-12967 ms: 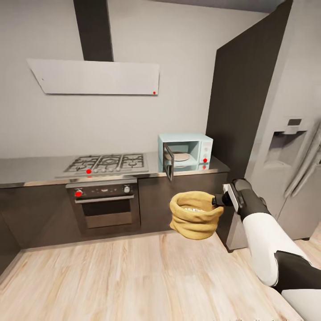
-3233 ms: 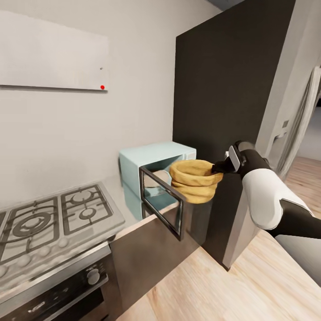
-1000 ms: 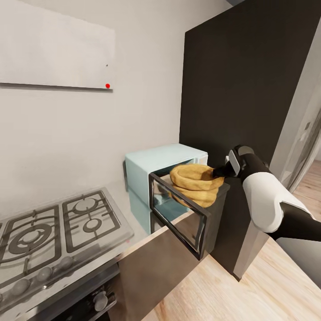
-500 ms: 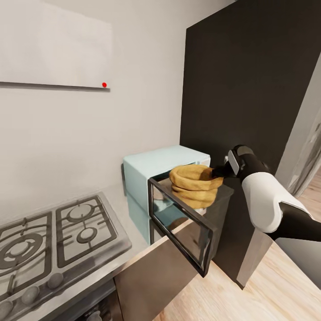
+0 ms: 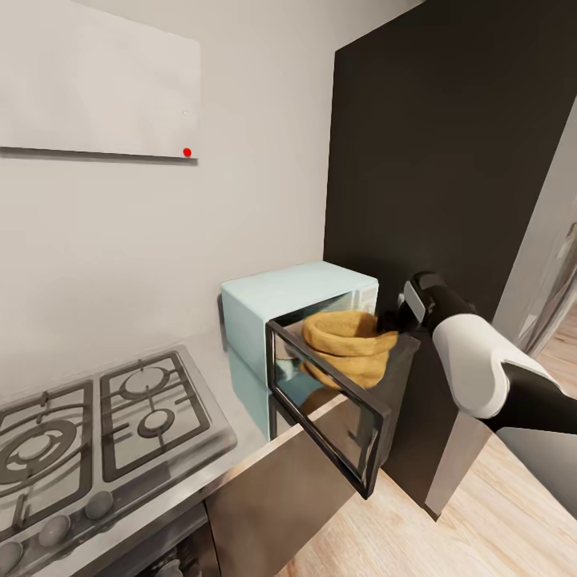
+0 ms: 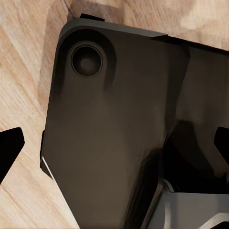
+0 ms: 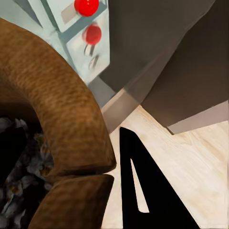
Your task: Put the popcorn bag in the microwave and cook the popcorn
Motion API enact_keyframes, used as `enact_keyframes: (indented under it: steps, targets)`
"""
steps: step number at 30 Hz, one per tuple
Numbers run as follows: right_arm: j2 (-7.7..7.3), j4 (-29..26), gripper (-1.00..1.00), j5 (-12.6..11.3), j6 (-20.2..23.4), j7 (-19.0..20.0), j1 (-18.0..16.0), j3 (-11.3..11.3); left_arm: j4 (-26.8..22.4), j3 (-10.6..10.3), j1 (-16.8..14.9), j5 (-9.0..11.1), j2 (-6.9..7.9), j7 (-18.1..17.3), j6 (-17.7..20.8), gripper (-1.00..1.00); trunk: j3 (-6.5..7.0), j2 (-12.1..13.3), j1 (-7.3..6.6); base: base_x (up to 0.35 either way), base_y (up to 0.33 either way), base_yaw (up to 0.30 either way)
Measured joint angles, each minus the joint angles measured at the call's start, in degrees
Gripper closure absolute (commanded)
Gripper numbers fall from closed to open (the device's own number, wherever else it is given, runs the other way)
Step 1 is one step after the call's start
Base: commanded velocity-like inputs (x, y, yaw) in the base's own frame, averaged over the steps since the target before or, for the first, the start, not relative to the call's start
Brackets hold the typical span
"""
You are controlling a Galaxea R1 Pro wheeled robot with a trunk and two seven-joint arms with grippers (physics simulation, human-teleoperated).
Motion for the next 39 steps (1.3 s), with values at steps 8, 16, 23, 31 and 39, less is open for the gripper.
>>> enact_keyframes:
  steps: [8, 16, 23, 31, 39]
  targets:
    - [-0.1, 1.1, 1.0, 0.3, -1.1, -0.8, 0.0, 0.0, 0.0, 0.0, 0.0, 0.0, 0.0, 0.0, 0.0, -1.0, 0.0, 0.0, 0.0, 0.0, 0.0, 0.0]
    - [0.02, -1.4, 1.0, 0.5, -0.5, -0.5, 0.0, 0.3, 0.0, 0.0, 0.0, 0.0, 0.0, 0.0, 0.0, -1.0, 0.0, 0.0, 0.0, 0.0, 0.0, 0.0]
    - [0.48, -3.4, 1.0, 0.5, -0.2, -0.6, 0.0, 0.2, 0.0, 0.0, 0.0, 0.0, 0.0, 0.0, 0.0, -1.0, 0.0, 0.0, 0.0, 0.0, 0.0, 0.0]
    - [0.6, -3.3, 1.0, 0.3, -0.1, -0.6, 0.0, 0.2, 0.0, 0.0, 0.0, 0.0, 0.0, 0.0, 0.0, -1.0, 0.0, 0.0, 0.0, 0.0, 0.06, 0.0]
    - [0.66, -3.1, 1.0, 1.6, -0.2, -0.6, 0.0, 0.4, 0.0, 0.0, 0.0, 0.0, 0.0, 0.0, 0.0, -1.0, 0.0, 0.0, 0.0, 0.0, 0.199, 0.0]
